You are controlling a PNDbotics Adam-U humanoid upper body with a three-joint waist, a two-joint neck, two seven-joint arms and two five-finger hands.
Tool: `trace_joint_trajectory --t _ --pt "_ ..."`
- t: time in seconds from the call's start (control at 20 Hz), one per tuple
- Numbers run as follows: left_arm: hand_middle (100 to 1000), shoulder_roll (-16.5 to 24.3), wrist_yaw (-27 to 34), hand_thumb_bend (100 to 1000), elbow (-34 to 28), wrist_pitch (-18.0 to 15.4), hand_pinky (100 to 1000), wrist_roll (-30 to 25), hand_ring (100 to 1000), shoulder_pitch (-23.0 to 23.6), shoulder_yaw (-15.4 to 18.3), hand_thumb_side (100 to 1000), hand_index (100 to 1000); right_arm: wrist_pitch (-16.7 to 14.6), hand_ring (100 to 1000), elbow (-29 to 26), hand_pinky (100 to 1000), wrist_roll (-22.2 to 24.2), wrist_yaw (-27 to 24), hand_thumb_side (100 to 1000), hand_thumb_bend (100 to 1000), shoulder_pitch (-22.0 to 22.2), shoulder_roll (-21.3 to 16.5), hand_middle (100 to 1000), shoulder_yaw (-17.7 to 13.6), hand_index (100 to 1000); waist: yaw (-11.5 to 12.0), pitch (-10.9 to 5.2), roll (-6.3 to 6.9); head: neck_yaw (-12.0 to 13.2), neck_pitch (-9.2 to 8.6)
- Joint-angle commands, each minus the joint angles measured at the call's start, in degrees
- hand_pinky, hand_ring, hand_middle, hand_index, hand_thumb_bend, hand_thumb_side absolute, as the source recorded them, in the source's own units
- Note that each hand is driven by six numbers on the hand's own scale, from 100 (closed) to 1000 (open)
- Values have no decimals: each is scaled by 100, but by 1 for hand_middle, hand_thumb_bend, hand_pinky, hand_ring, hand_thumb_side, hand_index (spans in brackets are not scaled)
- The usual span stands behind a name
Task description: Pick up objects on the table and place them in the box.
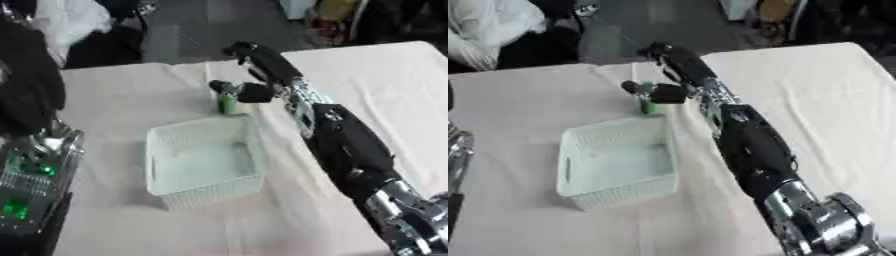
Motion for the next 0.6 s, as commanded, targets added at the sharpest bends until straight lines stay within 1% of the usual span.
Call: trace_joint_trajectory --t 0.05,0.2,0.6 --pt "900 32 17 317 -85 -2 667 -23 794 -83 -1 1000 911 3 642 -49 629 -32 11 1000 583 -200 -14 758 -40 882 28 -59 12 -54 -101" --pt "900 12 28 317 -85 -11 666 -29 794 -102 -8 1000 911 23 651 -19 639 17 -1 1000 600 -224 15 764 -53 885 62 -31 14 -73 -132" --pt "900 -35 48 315 -85 -48 666 -33 794 -202 -17 1000 911 120 666 19 658 282 129 1000 615 -294 40 779 -66 889 187 115 -11 -110 -234"
